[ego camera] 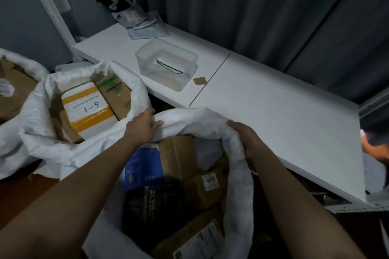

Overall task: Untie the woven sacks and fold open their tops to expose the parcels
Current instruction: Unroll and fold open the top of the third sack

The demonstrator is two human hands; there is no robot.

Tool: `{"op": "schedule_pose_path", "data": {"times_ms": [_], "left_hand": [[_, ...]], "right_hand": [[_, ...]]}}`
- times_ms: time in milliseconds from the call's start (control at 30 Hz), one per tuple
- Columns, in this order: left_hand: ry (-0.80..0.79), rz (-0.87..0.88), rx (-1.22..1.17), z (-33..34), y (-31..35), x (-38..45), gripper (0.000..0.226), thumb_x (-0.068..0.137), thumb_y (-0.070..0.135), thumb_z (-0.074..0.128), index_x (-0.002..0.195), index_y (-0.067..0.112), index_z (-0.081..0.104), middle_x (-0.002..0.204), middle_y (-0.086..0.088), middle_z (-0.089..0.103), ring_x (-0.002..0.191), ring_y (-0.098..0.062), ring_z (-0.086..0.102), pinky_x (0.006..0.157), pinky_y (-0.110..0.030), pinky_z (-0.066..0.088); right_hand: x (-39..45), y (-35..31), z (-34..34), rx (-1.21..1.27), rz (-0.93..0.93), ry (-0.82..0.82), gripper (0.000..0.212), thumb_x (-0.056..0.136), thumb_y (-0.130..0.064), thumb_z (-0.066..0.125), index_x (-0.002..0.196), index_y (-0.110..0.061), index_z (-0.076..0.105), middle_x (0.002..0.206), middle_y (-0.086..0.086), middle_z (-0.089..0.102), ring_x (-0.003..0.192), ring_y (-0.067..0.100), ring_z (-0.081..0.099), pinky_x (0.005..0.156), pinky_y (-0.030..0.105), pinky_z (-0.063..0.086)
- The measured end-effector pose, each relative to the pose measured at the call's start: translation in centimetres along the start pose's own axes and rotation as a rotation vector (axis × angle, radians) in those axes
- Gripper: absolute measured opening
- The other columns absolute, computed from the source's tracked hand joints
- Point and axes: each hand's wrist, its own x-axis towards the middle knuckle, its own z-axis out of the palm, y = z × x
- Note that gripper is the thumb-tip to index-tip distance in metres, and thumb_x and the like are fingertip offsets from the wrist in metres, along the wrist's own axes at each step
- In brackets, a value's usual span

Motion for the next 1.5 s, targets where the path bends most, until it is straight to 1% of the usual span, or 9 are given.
{"op": "schedule_pose_path", "data": {"times_ms": [267, 433, 633, 767, 933, 1033, 1133, 1300, 1500], "left_hand": [[-0.117, 0.133, 0.094, 3.0, -0.5, 1.6, 0.084, 0.072, 0.068, 0.063, 0.136, 0.019, 0.041, 0.129, -0.011, 0.054, 0.115, -0.032, 0.052, 0.096, -0.045, 0.042], [-0.151, 0.169, 0.195, 4.7, 0.1, 1.7, 0.054, 0.092, 0.043, 0.053, 0.134, 0.012, 0.042, 0.121, -0.019, 0.056, 0.109, -0.037, 0.054, 0.09, -0.042, 0.041], [-0.192, -0.062, -0.441, 2.5, 0.9, 3.2, 0.048, 0.097, 0.046, 0.043, 0.104, 0.004, 0.065, 0.093, -0.005, 0.059, 0.091, -0.018, 0.056, 0.074, -0.029, 0.04], [-0.226, -0.193, -0.808, 1.8, 5.2, 6.3, 0.043, 0.089, 0.047, 0.059, 0.106, 0.009, 0.069, 0.103, -0.003, 0.069, 0.097, -0.019, 0.063, 0.091, -0.031, 0.047], [-0.116, 0.012, -0.49, 3.8, 9.3, 5.9, 0.033, 0.092, 0.047, 0.052, 0.1, 0.017, 0.062, 0.098, 0.001, 0.062, 0.094, -0.016, 0.057, 0.087, -0.032, 0.04], [0.131, 0.137, -0.09, 3.1, 6.4, 2.7, 0.03, 0.092, 0.043, 0.051, 0.114, 0.025, 0.059, 0.113, 0.007, 0.06, 0.111, -0.015, 0.05, 0.103, -0.038, 0.024], [0.26, -0.053, 0.107, 1.6, 1.3, -1.8, 0.045, 0.089, 0.04, 0.056, 0.129, 0.022, 0.049, 0.137, -0.008, 0.045, 0.13, -0.03, 0.034, 0.11, -0.05, 0.014], [0.068, -0.562, -0.082, 1.1, -2.5, -8.5, 0.097, 0.078, 0.057, 0.066, 0.147, 0.008, 0.018, 0.15, -0.021, 0.021, 0.138, -0.04, 0.021, 0.11, -0.051, 0.022], [-0.055, -0.41, -0.485, 1.6, -2.7, -11.3, 0.08, 0.075, 0.031, 0.071, 0.141, 0.003, 0.034, 0.138, -0.014, 0.046, 0.125, -0.031, 0.047, 0.1, -0.04, 0.042]], "right_hand": [[-0.6, 3.7, -1.6, -0.839, -0.428, 0.15, 0.054, 0.096, -0.04, 0.052, 0.146, -0.028, 0.035, 0.133, 0.005, 0.046, 0.124, 0.018, 0.043, 0.098, 0.024, 0.032], [1.7, 3.8, 2.2, -1.132, -0.266, 0.002, 0.08, 0.089, -0.064, 0.043, 0.151, -0.021, 0.018, 0.148, 0.007, 0.038, 0.131, 0.026, 0.041, 0.108, 0.04, 0.033], [1.5, 1.0, -0.6, -0.322, -0.085, -0.05, 0.03, 0.096, -0.032, 0.054, 0.115, -0.011, 0.063, 0.106, 0.006, 0.067, 0.087, 0.014, 0.063, 0.074, 0.017, 0.05], [2.0, 1.4, -3.0, 0.332, 0.174, -0.109, 0.045, 0.087, -0.035, 0.059, 0.107, 0.005, 0.067, 0.104, 0.017, 0.07, 0.092, 0.022, 0.068, 0.098, 0.027, 0.048], [2.5, 3.0, -5.4, 0.444, -0.031, 0.098, 0.08, 0.049, -0.047, 0.087, 0.108, 0.003, 0.069, 0.113, 0.02, 0.067, 0.099, 0.028, 0.068, 0.096, 0.038, 0.05], [2.9, 4.5, -8.0, 0.37, -0.114, 0.297, 0.111, 0.034, -0.06, 0.09, 0.121, 0.002, 0.061, 0.121, 0.022, 0.063, 0.111, 0.035, 0.061, 0.104, 0.044, 0.044], [1.7, 3.5, -6.9, 0.07, -0.117, 0.371, 0.069, 0.084, -0.053, 0.064, 0.13, -0.002, 0.055, 0.123, 0.013, 0.06, 0.106, 0.027, 0.059, 0.096, 0.033, 0.047], [-0.5, 4.4, -4.3, -0.445, -0.344, 0.415, 0.05, 0.099, -0.039, 0.046, 0.137, -0.006, 0.044, 0.135, 0.012, 0.051, 0.121, 0.025, 0.05, 0.089, 0.027, 0.04], [-6.6, 10.2, -4.2, -0.783, -0.43, 0.31, 0.076, 0.093, -0.04, 0.055, 0.153, -0.014, 0.016, 0.148, 0.014, 0.035, 0.128, 0.031, 0.045, 0.104, 0.04, 0.039]]}}
